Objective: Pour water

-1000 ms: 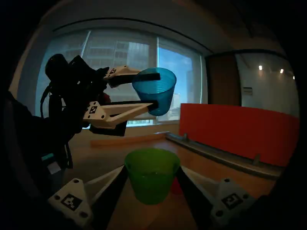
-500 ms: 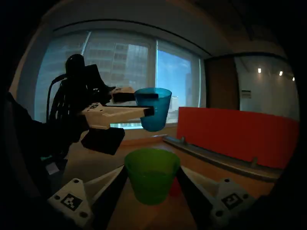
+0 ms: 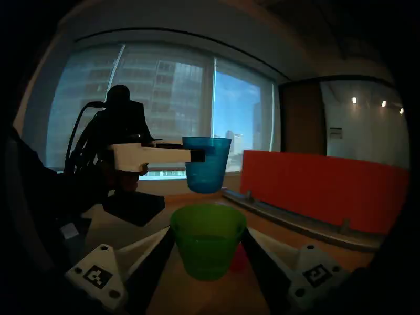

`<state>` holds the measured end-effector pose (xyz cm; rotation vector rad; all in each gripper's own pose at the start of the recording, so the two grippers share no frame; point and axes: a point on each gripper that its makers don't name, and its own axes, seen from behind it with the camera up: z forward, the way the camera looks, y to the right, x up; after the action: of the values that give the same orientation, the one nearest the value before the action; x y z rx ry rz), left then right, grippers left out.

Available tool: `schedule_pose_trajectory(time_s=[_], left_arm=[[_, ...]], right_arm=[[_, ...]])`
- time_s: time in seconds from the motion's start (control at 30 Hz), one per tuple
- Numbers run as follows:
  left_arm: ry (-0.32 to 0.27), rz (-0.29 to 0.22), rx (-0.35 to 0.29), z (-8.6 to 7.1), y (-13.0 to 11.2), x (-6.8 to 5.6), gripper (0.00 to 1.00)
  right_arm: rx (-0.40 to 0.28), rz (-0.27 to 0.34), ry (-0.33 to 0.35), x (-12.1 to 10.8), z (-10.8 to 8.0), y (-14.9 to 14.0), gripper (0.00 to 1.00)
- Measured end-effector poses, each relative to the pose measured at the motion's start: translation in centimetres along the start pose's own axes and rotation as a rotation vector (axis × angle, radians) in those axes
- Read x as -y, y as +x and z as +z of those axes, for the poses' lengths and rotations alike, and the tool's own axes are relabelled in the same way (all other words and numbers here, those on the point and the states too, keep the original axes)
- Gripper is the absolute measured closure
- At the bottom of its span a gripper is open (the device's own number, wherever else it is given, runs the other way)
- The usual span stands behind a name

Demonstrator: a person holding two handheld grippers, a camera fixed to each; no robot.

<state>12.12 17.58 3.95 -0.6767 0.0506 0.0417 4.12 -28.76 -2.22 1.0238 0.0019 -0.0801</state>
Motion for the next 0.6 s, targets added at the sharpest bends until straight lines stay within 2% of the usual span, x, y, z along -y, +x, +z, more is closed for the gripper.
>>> schedule_pose_trajectory(time_s=[0.2,0.6], left_arm=[[-0.007,-0.021,0.000,-0.1,0.0,0.1,0.16],[0.011,-0.025,0.042,-1.4,-2.2,0.5,0.16]], right_arm=[[0.000,-0.004,-0.008,0.0,-0.2,0.3,0.11],[0.012,0.009,-0.057,-1.4,-1.4,0.0,0.10]])
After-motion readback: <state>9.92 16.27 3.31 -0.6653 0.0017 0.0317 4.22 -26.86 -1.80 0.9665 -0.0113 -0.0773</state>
